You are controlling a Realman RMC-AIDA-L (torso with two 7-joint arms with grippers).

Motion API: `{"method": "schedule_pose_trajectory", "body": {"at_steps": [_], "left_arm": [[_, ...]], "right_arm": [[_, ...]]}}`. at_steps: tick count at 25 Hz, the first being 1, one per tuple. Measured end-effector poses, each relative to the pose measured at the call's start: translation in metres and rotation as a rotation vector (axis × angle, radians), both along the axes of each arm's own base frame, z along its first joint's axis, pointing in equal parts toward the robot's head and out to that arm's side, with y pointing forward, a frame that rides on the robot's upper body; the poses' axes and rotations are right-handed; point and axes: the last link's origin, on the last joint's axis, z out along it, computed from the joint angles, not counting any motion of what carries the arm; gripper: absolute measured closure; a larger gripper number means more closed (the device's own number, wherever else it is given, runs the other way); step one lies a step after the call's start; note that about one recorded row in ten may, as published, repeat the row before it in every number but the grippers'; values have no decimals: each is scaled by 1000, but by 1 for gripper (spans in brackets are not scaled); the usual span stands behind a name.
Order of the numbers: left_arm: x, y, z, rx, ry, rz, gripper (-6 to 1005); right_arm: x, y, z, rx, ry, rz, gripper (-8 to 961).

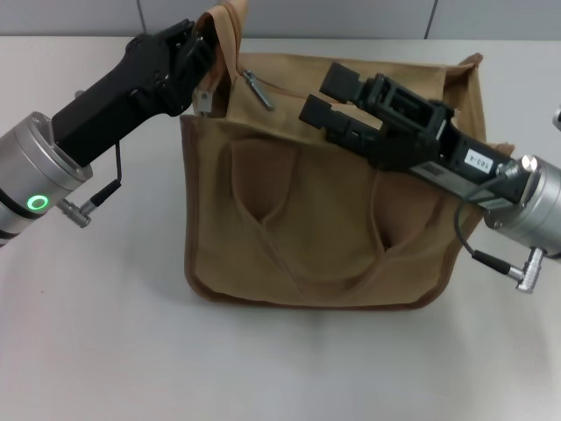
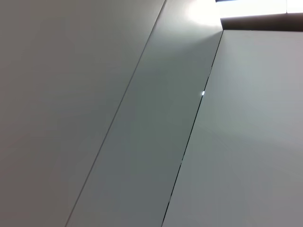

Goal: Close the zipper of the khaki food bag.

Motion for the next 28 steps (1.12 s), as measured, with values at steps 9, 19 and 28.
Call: {"method": "schedule_pose_trajectory", "body": {"at_steps": [9,19,28], "left_arm": [[6,-1,4,-14,-27,-39,967],[21,8,3,-25,-30,-77,965],[25,14,0,-32,-12,-75,964]], "right_arm": [[5,15,-2,-23,-67,-64,217],[-15,24,-5,114,-108,61,216],[-19,26,-5,188,-130,102,215]]}}
